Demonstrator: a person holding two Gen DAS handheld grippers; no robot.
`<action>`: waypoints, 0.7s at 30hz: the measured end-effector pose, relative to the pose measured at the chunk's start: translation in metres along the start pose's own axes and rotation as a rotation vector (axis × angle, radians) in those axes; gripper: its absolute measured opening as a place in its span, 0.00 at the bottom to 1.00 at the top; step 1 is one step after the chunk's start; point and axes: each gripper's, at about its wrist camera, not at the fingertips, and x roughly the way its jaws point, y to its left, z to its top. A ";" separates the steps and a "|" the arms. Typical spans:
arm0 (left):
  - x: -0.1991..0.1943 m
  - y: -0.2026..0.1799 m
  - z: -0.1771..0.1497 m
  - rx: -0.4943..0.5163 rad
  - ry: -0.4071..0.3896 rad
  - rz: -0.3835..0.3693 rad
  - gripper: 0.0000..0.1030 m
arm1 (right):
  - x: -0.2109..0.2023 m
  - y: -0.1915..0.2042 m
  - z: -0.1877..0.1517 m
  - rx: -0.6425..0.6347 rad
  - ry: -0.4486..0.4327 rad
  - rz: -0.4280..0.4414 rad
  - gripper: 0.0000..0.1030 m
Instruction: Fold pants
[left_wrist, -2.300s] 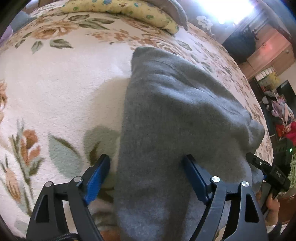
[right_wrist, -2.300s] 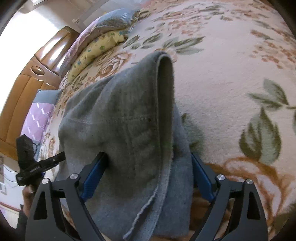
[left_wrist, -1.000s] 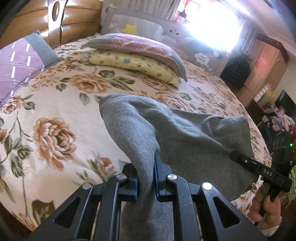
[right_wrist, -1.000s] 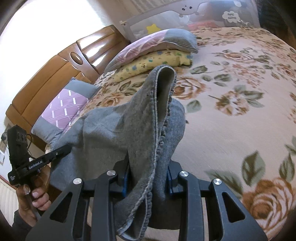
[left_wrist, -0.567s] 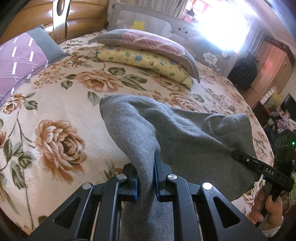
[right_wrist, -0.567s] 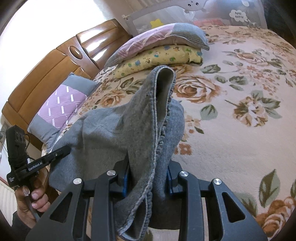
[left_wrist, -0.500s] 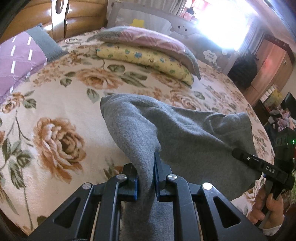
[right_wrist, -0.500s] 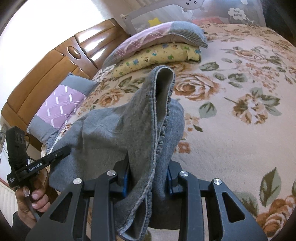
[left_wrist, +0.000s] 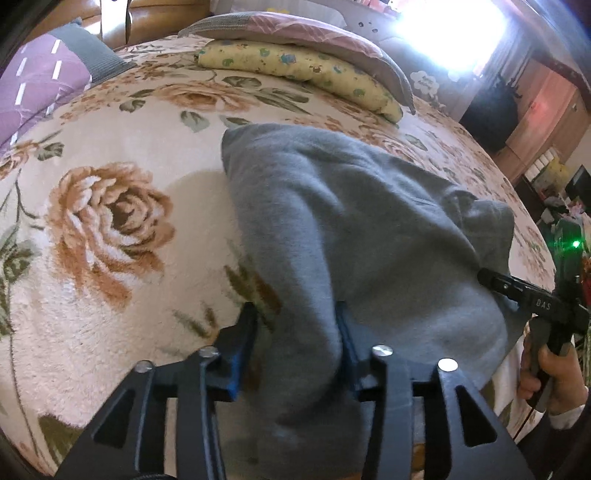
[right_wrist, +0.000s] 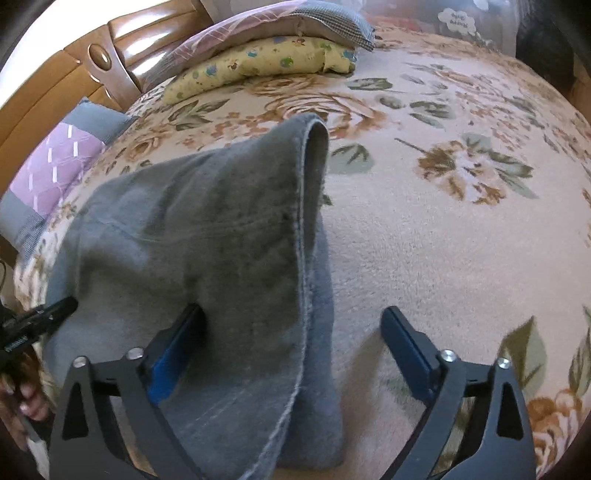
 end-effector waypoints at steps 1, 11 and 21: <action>0.001 0.002 0.000 -0.008 0.001 -0.014 0.45 | 0.002 -0.002 -0.001 0.000 -0.002 0.006 0.98; -0.059 -0.035 0.005 0.113 -0.155 0.216 0.44 | -0.060 0.015 0.004 -0.045 -0.135 0.118 0.98; -0.107 -0.058 -0.002 0.199 -0.291 0.263 0.44 | -0.105 0.059 -0.006 -0.290 -0.208 0.191 0.98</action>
